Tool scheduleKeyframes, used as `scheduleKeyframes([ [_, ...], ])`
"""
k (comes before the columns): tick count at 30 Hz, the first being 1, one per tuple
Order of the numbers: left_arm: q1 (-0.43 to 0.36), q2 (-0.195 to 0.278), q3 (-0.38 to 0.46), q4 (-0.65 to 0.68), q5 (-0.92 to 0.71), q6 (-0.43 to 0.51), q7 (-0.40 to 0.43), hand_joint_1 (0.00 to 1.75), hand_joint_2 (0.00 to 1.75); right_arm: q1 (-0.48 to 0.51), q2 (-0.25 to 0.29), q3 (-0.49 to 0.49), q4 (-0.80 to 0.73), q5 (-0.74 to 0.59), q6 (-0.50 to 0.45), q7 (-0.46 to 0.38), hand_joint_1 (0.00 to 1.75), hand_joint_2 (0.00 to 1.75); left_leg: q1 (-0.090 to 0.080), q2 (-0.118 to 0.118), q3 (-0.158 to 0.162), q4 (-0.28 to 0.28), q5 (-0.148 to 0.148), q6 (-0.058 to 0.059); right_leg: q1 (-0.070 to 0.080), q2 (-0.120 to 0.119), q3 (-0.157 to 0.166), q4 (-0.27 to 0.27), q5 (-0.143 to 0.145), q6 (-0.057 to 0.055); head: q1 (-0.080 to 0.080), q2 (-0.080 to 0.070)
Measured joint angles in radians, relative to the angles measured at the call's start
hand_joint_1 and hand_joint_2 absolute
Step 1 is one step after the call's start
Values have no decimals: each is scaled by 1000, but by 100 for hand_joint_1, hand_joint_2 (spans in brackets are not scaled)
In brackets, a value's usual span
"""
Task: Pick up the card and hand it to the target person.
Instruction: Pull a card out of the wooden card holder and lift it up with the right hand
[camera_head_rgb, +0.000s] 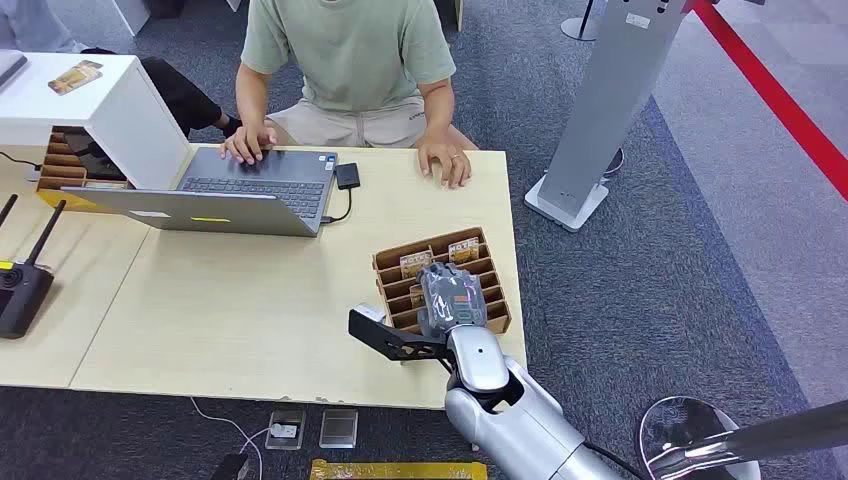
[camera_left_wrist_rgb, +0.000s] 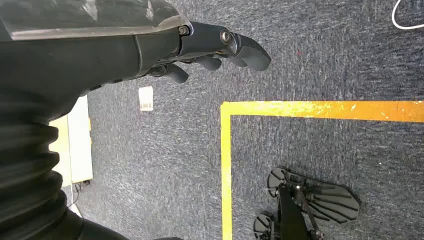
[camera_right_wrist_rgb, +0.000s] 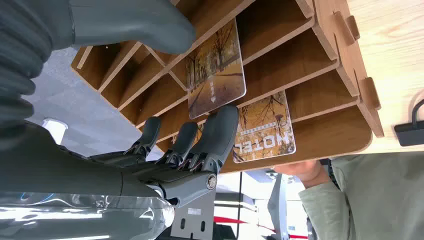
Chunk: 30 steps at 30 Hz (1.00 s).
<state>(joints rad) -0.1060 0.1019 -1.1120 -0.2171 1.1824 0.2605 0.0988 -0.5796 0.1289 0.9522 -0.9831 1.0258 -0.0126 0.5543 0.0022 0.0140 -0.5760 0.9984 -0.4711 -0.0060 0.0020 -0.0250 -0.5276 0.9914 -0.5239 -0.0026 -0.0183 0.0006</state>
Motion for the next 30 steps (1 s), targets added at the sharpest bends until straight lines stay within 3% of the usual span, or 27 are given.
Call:
scheduleKeyframes([
  [7,0,0,0,0,-1,0,0,0,175,0,0,0,13,0,0,0,81,175,0,0,0,0,0,0,0,0,0,0,0,0,0,0],
  [11,0,0,0,0,-1,0,0,0,175,1,0,0,20,0,1,0,109,175,0,0,0,0,0,0,0,0,0,0,0,0,0,0],
  [21,0,-1,0,0,-1,-2,0,0,175,1,0,-1,21,-3,2,0,130,175,0,0,0,0,0,0,0,0,0,0,0,0,0,0],
  [30,0,-1,0,0,-4,-1,-14,0,175,3,0,-1,21,-4,-2,-5,134,175,0,0,1,0,0,0,0,0,0,0,0,0,0,0],
])
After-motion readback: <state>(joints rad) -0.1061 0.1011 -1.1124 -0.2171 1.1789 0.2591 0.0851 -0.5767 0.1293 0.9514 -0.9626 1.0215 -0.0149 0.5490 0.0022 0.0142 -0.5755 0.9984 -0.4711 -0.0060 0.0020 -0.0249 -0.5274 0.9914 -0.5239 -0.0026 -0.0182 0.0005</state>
